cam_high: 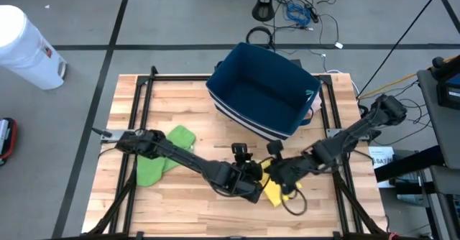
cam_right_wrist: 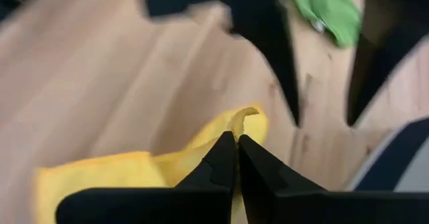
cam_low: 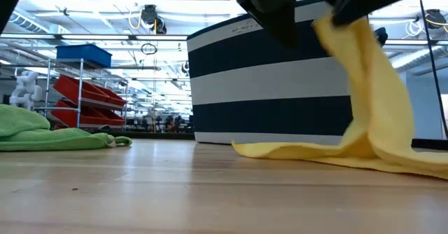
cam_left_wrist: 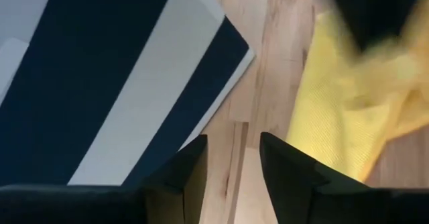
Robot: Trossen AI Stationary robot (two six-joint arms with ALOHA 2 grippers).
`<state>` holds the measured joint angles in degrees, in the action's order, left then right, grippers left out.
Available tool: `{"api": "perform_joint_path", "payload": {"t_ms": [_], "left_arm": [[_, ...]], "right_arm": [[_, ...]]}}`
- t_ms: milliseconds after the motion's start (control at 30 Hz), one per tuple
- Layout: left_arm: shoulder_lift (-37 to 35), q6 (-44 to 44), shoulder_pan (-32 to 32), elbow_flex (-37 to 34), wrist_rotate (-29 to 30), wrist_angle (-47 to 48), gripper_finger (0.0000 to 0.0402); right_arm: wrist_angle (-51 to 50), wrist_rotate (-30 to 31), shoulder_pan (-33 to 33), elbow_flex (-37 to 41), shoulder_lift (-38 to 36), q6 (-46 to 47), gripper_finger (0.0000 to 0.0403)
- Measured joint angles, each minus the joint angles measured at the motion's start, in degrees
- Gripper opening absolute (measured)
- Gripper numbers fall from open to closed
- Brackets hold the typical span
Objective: Fold towel
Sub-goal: Fold the yellow towel
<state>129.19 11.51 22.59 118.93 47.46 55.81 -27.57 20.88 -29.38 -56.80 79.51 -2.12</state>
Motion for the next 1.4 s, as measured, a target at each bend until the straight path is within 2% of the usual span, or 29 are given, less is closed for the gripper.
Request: {"api": "perform_joint_path", "payload": {"t_ms": [133,200,333,533,667,767,933,1000,1233,1400], "left_arm": [[0.0,0.8,1.3,0.0,1.6,3.8,0.0145],[0.0,2.1,2.0,0.0,2.2,5.2,0.0145],[0.0,3.5,3.5,0.0,2.3,5.7,0.0145],[0.0,3.2,6.3,0.0,3.7,4.7,0.0145],[0.0,1.5,7.1,0.0,5.2,2.9,0.0145],[0.0,-2.1,8.1,0.0,1.1,-1.8,0.0145],[0.0,-11.3,8.4,0.0,-17.0,-14.1,0.0145],[0.2,-14.4,8.3,0.0,-21.4,-17.8,0.0145],[3.1,-23.3,6.5,0.0,-33.2,-25.7,0.0144],[6.3,-25.6,3.8,0.0,-34.1,-29.4,0.0144]], "right_arm": [[0.2,0.0,3.4,0.0,1.8,-2.4,0.0012],[0.3,-0.3,3.7,0.0,2.2,-4.2,0.0028],[0.4,-0.2,3.4,0.0,1.6,-5.6,0.01],[-0.9,6.3,2.9,0.1,-2.6,-3.1,0.0227],[-0.8,6.2,2.3,0.1,-6.3,-2.1,0.0268],[-2.3,3.9,1.3,0.0,-9.0,0.7,0.0271],[-8.8,-5.2,-2.1,-0.1,-10.8,11.3,0.0248],[-11.4,-7.3,-4.5,0.0,-10.1,15.5,0.0239],[-13.2,-10.6,-12.6,0.8,-6.3,26.0,0.0222],[-13.3,-10.6,-16.3,3.8,-4.0,31.8,0.0222]]}}
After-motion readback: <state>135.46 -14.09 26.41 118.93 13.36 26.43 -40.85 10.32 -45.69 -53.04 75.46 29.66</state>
